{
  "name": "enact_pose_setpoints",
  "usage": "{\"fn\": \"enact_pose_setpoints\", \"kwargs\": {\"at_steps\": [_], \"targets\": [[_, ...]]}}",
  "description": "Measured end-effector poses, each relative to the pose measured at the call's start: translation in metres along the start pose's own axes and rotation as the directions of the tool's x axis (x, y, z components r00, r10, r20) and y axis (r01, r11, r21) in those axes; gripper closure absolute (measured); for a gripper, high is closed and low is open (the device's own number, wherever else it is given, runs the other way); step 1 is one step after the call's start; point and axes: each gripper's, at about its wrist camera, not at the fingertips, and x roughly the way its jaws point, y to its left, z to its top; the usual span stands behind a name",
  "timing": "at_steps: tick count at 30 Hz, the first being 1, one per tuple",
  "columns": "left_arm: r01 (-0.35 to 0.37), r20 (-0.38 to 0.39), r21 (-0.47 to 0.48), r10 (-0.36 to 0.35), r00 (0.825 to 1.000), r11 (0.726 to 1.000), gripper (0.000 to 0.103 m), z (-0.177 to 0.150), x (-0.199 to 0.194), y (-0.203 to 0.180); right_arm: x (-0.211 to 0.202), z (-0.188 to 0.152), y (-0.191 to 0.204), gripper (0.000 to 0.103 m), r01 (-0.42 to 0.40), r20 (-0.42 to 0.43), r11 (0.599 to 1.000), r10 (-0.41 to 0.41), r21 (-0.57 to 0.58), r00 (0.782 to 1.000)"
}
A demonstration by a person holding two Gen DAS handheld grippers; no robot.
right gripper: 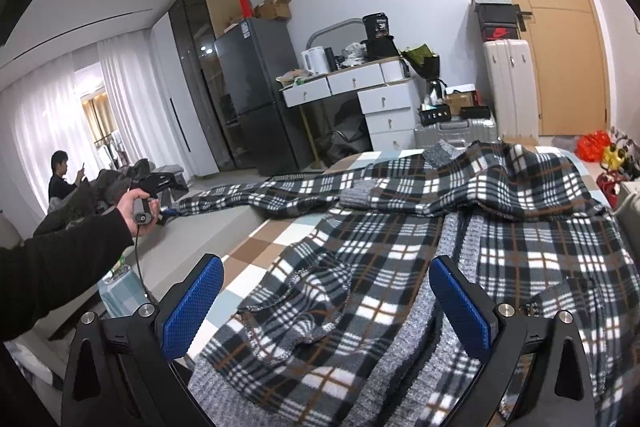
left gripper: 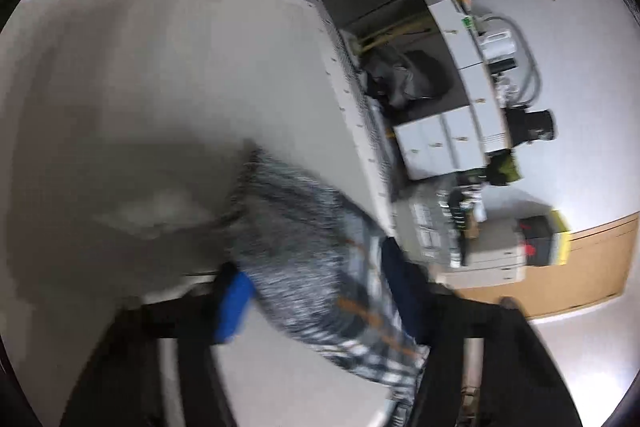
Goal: Fold large clothes
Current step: 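Grasp the grey knit cuff of the other sleeve with the left gripper, then carry the sleeve across the shirt body and open the left gripper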
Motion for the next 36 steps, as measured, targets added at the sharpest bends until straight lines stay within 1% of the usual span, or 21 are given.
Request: {"fn": "enact_pose_setpoints", "kwargs": {"at_steps": [1, 2, 3, 5, 6, 9, 11, 13, 15, 17, 19, 22, 23, 25, 27, 29, 30, 33, 34, 36], "targets": [[-0.026, -0.002, 0.014, 0.026, 1.000, 1.000, 0.078, 0.001, 0.002, 0.001, 0.000, 0.000, 0.001, 0.000, -0.001, -0.002, 1.000, 0.001, -0.004, 1.000], [-0.028, -0.005, 0.015, 0.028, 1.000, 0.999, 0.089, 0.001, 0.003, 0.004, 0.000, 0.000, 0.002, 0.000, -0.005, -0.003, 1.000, 0.005, -0.009, 1.000], [-0.026, -0.009, 0.001, 0.026, 1.000, 1.000, 0.097, 0.002, 0.004, 0.010, -0.001, -0.001, 0.002, 0.000, -0.005, -0.003, 1.000, 0.005, -0.014, 1.000], [0.000, -0.008, -0.027, 0.000, 1.000, 1.000, 0.097, 0.003, 0.004, 0.018, -0.001, -0.001, 0.004, 0.000, -0.003, -0.001, 1.000, 0.003, -0.023, 1.000], [-0.004, -0.001, -0.022, 0.004, 1.000, 1.000, 0.098, 0.003, 0.003, 0.018, -0.002, -0.001, 0.005, 0.000, -0.005, -0.001, 1.000, 0.004, -0.028, 1.000], [-0.014, 0.062, 0.032, 0.012, 0.998, 0.999, 0.098, 0.000, -0.009, 0.004, -0.003, -0.001, 0.007, 0.000, -0.006, 0.003, 0.999, 0.006, -0.038, 1.000], [0.009, 0.100, 0.057, -0.014, 0.995, 0.998, 0.098, 0.000, -0.019, -0.007, -0.004, 0.000, 0.008, 0.000, -0.003, 0.007, 0.999, 0.003, -0.042, 1.000], [0.011, 0.161, 0.104, -0.028, 0.987, 0.994, 0.099, 0.001, -0.035, -0.025, -0.005, 0.000, 0.008, 0.000, -0.007, 0.012, 0.999, 0.008, -0.042, 1.000], [0.038, 0.200, 0.168, -0.072, 0.977, 0.985, 0.099, 0.000, -0.050, -0.047, -0.006, 0.001, 0.007, 0.000, -0.008, 0.015, 0.999, 0.009, -0.041, 1.000], [0.071, 0.223, 0.226, -0.123, 0.967, 0.971, 0.099, -0.005, -0.065, -0.070, -0.007, 0.002, 0.007, 0.000, -0.014, 0.018, 0.999, 0.014, -0.039, 1.000], [0.087, 0.241, 0.293, -0.161, 0.957, 0.952, 0.099, -0.015, -0.081, -0.100, -0.010, 0.002, 0.007, 0.000, -0.017, 0.023, 0.999, 0.018, -0.036, 1.000], [0.126, 0.238, 0.370, -0.225, 0.945, 0.920, 0.099, -0.029, -0.099, -0.137, -0.014, 0.003, 0.006, 0.000, -0.020, 0.034, 0.999, 0.022, -0.039, 0.999], [0.147, 0.222, 0.399, -0.251, 0.942, 0.905, 0.099, -0.036, -0.105, -0.153, -0.016, 0.003, 0.005, 0.000, -0.020, 0.038, 0.999, 0.022, -0.040, 0.999], [0.166, 0.215, 0.446, -0.286, 0.934, 0.879, 0.099, -0.050, -0.116, -0.183, -0.020, 0.003, 0.004, 0.000, -0.020, 0.044, 0.999, 0.022, -0.040, 0.999], [0.206, 0.185, 0.481, -0.328, 0.926, 0.852, 0.099, -0.064, -0.126, -0.204, -0.024, 0.004, 0.002, 0.000, -0.017, 0.050, 0.999, 0.019, -0.037, 0.999], [0.237, 0.149, 0.530, -0.364, 0.919, 0.814, 0.099, -0.083, -0.136, -0.232, -0.030, 0.005, -0.002, 0.000, -0.015, 0.059, 0.999, 0.017, -0.028, 0.998], [0.244, 0.130, 0.562, -0.376, 0.917, 0.791, 0.099, -0.097, -0.140, -0.248, -0.033, 0.006, -0.004, 0.000, -0.018, 0.067, 1.000, 0.019, -0.020, 0.998], [0.231, 0.083, 0.649, -0.370, 0.925, 0.725, 0.099, -0.133, -0.144, -0.284, -0.044, 0.008, -0.013, 0.000, -0.015, 0.098, 1.000, 0.014, 0.008, 0.995], [0.225, 0.065, 0.678, -0.362, 0.930, 0.700, 0.099, -0.150, -0.143, -0.300, -0.048, 0.008, -0.017, 0.000, -0.011, 0.107, 1.000, 0.009, 0.021, 0.994], [0.240, 0.028, 0.707, -0.365, 0.931, 0.666, 0.099, -0.173, -0.139, -0.317, -0.053, 0.010, -0.024, 0.000, 0.006, 0.116, 0.999, -0.011, 0.046, 0.993]]}}
